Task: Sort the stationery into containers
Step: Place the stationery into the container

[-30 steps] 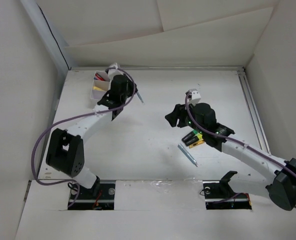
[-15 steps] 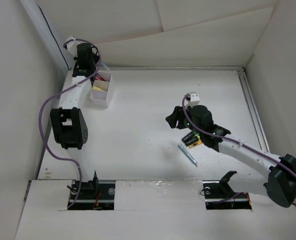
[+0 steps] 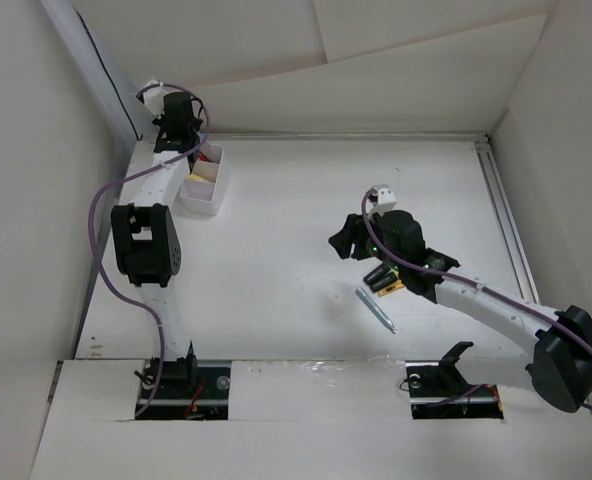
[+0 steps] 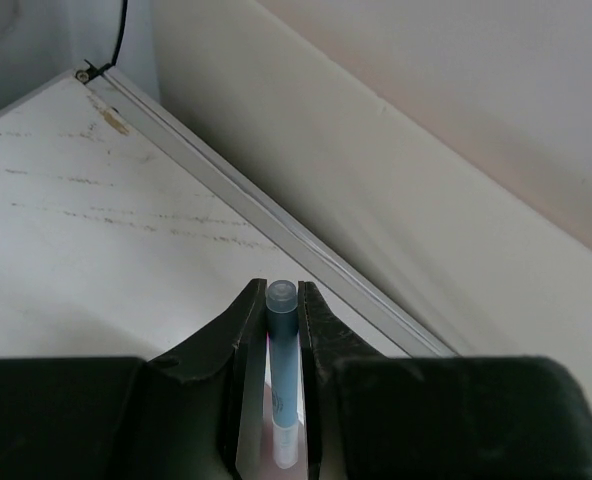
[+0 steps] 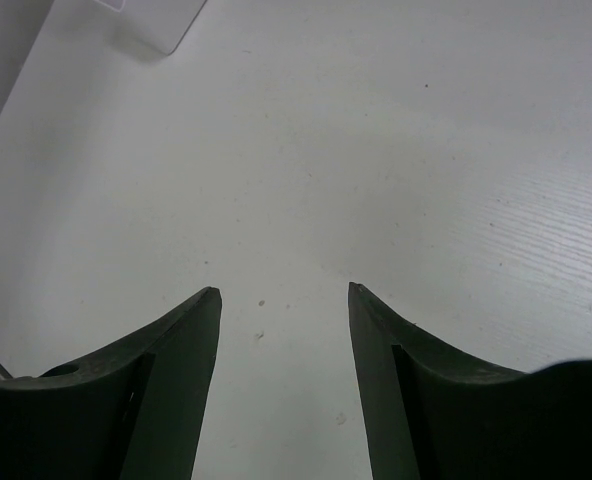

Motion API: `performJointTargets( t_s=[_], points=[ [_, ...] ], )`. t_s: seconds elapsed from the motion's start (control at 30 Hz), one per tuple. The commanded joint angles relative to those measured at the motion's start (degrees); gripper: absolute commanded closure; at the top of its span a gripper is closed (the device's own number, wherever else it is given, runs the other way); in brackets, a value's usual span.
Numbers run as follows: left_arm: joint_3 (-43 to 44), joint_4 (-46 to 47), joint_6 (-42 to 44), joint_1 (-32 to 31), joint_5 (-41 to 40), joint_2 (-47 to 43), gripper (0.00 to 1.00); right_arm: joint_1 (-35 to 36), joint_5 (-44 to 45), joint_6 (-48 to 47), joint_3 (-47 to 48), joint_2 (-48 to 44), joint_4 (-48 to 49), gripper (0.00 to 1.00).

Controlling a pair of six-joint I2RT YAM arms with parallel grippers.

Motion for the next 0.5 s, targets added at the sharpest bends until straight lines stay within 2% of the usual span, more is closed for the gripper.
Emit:
performJointTargets(
  t_s=[0.0, 0.47],
  points=[
    [0.1, 6.2, 2.8, 0.2, -2.7, -1.0, 1.0, 0.5, -1.5, -0.6, 1.2, 0.0, 3.1, 0.41],
    [-7.9, 14.5, 6.9, -3.1, -5.6, -1.1, 1.0, 0.5, -1.2, -1.1, 1.2, 0.6, 3.1, 0.41]
  ],
)
